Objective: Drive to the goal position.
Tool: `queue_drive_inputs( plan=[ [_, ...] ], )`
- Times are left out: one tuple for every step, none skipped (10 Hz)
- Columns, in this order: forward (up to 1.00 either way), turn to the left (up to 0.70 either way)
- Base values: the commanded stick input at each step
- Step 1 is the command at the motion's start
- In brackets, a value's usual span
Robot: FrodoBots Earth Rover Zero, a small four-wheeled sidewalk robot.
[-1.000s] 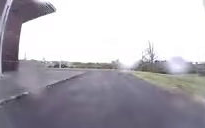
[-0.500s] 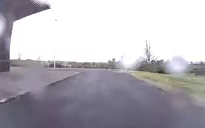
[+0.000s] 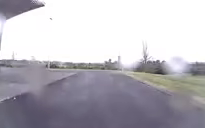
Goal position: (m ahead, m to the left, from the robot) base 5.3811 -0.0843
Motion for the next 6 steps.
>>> queue_drive_inputs(
  plan=[
    [1.00,0.00],
    [1.00,0.00],
    [1.00,0.00],
    [1.00,0.00],
    [1.00,0.00],
    [1.00,0.00]
  ],
)
